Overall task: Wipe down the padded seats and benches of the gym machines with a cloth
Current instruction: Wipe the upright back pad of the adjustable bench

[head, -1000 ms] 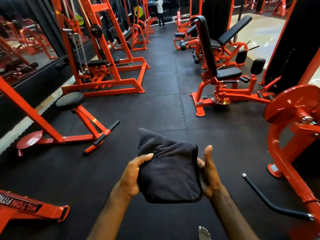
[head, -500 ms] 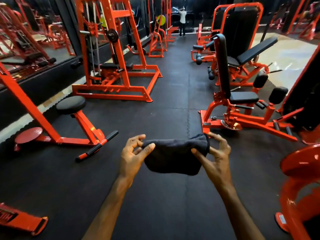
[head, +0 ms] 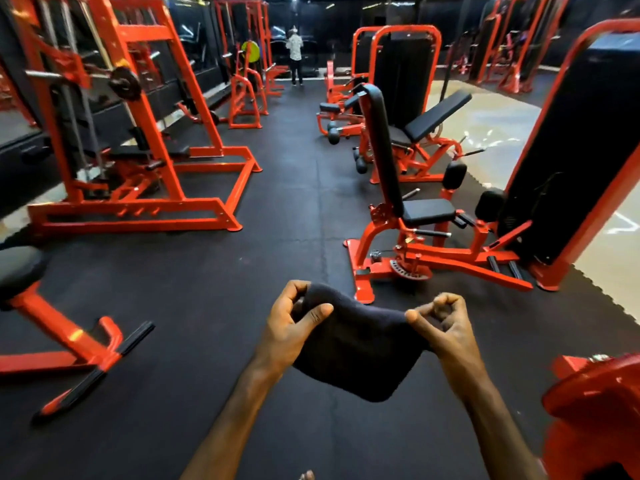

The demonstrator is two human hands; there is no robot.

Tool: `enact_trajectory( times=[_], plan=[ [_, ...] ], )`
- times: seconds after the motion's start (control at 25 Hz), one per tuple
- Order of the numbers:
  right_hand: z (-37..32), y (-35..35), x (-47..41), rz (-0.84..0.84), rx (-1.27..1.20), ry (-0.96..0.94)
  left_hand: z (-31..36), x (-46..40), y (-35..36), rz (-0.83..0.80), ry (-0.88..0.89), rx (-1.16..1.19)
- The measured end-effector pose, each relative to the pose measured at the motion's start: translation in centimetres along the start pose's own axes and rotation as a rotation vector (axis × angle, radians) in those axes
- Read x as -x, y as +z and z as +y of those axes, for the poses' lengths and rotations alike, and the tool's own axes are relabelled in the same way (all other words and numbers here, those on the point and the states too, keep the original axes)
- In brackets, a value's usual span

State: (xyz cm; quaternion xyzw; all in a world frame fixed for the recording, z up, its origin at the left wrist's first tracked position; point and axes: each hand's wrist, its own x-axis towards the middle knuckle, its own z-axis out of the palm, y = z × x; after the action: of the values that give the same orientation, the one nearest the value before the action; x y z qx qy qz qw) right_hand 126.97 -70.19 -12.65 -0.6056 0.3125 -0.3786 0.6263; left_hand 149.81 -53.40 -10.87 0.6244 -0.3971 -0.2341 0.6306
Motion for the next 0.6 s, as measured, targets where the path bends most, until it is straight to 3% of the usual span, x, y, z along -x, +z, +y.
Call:
enact_trajectory(
  times=[0.16,0.24,0.4,0.6],
  plan=[
    [-3.7,-1.2,-10.8,-0.516,0.398,0.035,1.0,-14.1,3.0,-0.391,0.143,-0.154],
    [-4.7,0.4,-15.5,-0.638,0.506,-0.016,2.0,-21.1,5.0,-0.523,0.218,-0.209],
    [-2.6,-0.4,-24.6,-0.342,0.363,0.033,1.1,-34.5,10.0,-0.653,0.264,-0.347],
    [1.6,-8.5,-37.7,-0.192,0.375,0.103,-4.6,-48.4,16.6,-0.554,0.296,-0.472]
  ],
)
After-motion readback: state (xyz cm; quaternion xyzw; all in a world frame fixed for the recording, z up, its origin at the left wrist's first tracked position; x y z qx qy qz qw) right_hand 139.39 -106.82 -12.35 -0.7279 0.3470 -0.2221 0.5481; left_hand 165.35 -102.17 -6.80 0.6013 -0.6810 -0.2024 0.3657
